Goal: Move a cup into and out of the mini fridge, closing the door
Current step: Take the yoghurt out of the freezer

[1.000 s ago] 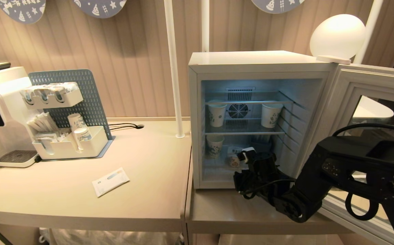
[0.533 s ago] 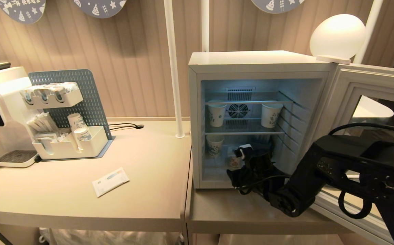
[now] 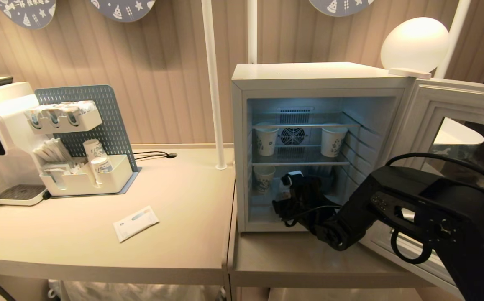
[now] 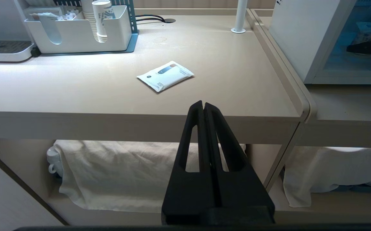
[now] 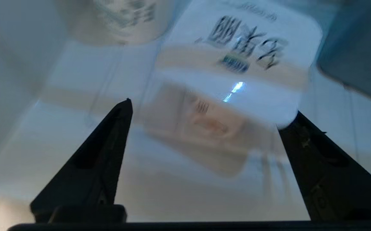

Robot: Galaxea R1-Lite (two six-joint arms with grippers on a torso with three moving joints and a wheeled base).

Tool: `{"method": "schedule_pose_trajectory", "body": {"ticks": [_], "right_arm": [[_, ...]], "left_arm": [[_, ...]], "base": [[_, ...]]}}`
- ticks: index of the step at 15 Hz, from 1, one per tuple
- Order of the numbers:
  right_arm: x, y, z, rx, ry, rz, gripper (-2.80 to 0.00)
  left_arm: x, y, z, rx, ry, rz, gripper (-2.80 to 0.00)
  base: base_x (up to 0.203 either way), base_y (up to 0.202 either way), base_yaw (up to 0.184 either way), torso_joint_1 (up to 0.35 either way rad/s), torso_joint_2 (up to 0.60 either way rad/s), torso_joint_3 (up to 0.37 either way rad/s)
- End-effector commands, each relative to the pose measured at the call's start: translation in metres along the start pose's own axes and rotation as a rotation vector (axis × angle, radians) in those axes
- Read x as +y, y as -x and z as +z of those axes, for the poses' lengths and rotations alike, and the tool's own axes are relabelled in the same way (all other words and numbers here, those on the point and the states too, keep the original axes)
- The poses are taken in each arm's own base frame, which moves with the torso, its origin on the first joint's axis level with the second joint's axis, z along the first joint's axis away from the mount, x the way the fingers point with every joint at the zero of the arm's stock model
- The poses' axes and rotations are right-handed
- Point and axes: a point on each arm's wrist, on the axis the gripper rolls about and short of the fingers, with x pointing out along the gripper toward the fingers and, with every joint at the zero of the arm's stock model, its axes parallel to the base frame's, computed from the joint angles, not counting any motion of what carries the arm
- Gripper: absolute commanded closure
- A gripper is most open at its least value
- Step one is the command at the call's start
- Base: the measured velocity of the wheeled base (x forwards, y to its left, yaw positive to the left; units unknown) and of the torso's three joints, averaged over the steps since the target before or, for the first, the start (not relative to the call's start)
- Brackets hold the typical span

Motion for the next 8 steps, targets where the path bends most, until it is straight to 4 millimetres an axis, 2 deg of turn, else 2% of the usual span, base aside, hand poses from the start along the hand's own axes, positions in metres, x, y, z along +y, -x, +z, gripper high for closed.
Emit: {"method": "schedule_pose_trajectory", "body": {"ticks": [1,8], "right_arm": [[-0.004,-0.009,-0.002,-0.005,-0.007,-0.024,-2.80],[-0.012,-0.021,0.005,-0.007,-0.018,-0.060,-2.80]], "left_arm": [[0.000,0.000,0.000,0.002,0.000,0.001,0.00],[0.000,0.000,0.000,0.002,0.000,0.001,0.00]], "base": [[0.000,0.000,0.000,0.000,0.00,0.000],[0.000,0.000,0.000,0.000,0.00,0.000]]}}
